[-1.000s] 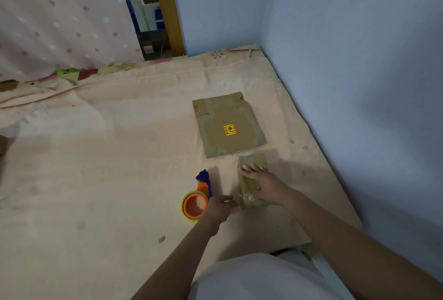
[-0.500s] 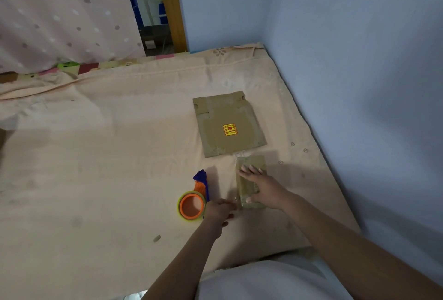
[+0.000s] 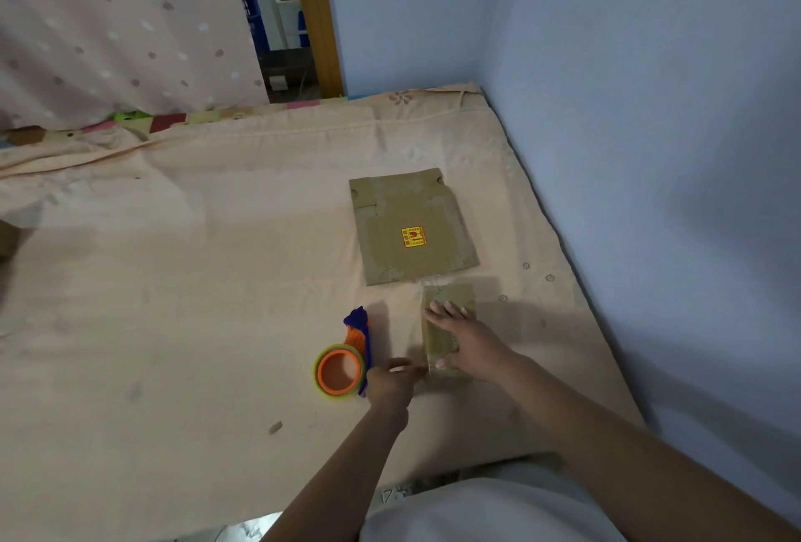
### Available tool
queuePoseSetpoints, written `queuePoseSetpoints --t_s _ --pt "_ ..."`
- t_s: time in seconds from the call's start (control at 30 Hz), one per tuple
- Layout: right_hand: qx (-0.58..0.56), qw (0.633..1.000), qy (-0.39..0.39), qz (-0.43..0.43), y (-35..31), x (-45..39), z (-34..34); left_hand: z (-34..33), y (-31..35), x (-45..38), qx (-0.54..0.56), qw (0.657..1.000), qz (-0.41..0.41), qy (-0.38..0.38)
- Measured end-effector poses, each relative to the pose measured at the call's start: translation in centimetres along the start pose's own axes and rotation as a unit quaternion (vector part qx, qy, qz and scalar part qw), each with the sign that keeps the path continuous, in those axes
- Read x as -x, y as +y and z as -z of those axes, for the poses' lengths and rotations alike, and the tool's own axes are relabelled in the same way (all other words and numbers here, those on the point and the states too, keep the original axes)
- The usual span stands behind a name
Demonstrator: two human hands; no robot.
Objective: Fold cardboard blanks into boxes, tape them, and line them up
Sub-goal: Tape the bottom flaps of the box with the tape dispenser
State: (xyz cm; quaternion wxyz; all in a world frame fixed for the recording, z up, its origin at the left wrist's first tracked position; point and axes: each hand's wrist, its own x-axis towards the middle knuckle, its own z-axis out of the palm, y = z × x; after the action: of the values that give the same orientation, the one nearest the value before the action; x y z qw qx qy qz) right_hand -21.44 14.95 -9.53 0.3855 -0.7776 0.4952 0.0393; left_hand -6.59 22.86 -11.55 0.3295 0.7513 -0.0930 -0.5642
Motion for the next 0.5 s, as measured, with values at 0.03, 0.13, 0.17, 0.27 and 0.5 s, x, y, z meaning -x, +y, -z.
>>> queuePoseSetpoints --t_s 0.03,0.13,0.17,0.27,0.5 --pt "0.0 1.0 -0.003 -0.002 -0.1 0.0 0.1 -0.3 0.1 0.0 -0.022 0.999 -0.018 0.014" --pt "-0.002 1.0 -0.007 -0.005 -0.3 0.2 0.2 -1.1 0.1 0.4 -0.078 0.994 -0.071 0.035" --pt "-0.004 1.0 -0.01 -0.007 -0.3 0.2 0.3 -1.2 0.1 0.7 -0.091 0.991 -0.09 0.04" --pt "-0.011 1.0 -0.008 -0.008 -0.1 0.1 0.2 -1.4 0.4 1.5 -0.148 0.978 -0.137 0.048" --pt "-0.105 0.993 0.042 -0.014 -0.5 1.5 1.7 -1.3 2.2 1.2 -0.297 0.936 -0.184 0.032"
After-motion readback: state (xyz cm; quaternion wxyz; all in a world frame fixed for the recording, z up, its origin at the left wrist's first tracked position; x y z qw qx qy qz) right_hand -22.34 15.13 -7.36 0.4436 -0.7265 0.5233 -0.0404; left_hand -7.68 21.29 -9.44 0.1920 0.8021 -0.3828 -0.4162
